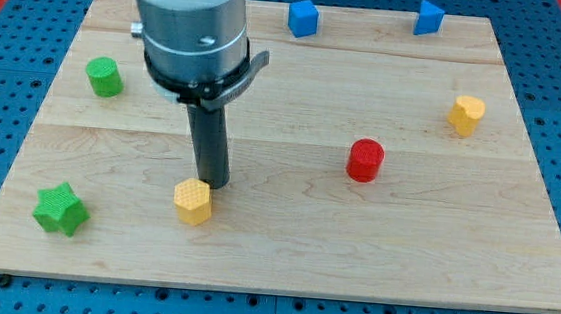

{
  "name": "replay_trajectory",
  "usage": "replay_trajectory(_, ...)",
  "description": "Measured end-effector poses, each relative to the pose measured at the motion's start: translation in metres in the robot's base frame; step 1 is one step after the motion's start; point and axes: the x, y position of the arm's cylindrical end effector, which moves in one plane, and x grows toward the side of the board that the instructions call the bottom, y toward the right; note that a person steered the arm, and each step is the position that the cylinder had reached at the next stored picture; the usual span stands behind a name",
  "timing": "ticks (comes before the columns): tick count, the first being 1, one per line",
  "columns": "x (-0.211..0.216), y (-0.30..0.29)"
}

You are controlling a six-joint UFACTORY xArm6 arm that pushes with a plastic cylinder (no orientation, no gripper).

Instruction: Move the yellow hexagon towards the bottom center

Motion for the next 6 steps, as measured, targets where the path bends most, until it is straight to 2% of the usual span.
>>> replay_trajectory(2, -0.018, -0.067)
replay_trajectory(3, 0.002, -0.083)
replay_trajectory(5, 0.011, -0.056)
replay_trajectory(6, 0.026, -0.010)
